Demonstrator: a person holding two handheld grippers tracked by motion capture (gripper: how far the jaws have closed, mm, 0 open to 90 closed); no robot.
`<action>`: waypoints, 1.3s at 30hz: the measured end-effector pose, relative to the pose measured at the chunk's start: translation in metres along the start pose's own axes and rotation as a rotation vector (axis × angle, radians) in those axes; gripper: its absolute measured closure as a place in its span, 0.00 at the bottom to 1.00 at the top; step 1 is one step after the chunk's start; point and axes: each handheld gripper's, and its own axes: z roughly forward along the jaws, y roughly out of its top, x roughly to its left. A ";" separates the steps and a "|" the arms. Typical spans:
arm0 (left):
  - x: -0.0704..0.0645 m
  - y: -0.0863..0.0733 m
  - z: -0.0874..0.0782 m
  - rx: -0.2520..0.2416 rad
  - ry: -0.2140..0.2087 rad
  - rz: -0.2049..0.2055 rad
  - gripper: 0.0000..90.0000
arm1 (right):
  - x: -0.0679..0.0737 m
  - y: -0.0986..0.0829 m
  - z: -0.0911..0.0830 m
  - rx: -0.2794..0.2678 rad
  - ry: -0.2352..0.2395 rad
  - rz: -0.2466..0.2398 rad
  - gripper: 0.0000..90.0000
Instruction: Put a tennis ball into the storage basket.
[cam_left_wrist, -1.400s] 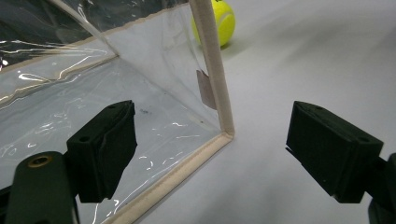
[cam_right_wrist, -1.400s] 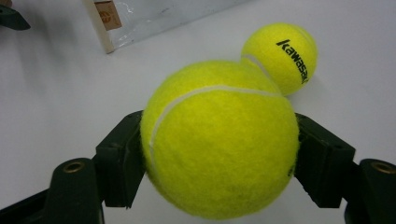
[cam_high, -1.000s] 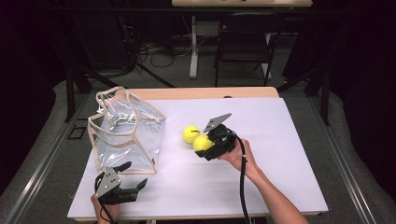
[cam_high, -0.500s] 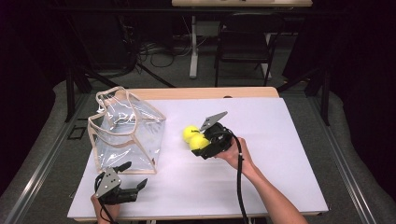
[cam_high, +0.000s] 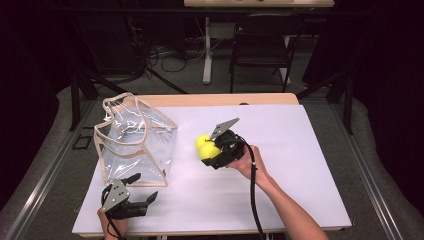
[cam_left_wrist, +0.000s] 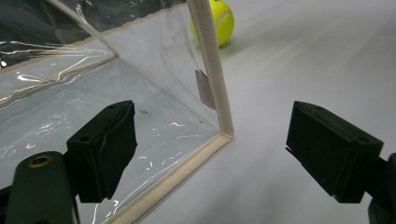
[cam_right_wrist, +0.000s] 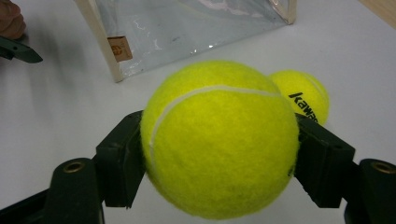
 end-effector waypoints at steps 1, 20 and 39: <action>0.000 0.000 0.000 -0.001 -0.001 -0.001 0.18 | 0.000 0.001 0.000 0.002 -0.001 -0.001 0.29; 0.000 0.000 0.000 -0.002 -0.001 -0.003 0.18 | -0.002 0.020 0.000 0.000 0.002 -0.021 0.29; 0.001 0.000 -0.001 -0.005 -0.001 -0.002 0.18 | -0.003 0.048 0.002 -0.009 0.011 -0.050 0.29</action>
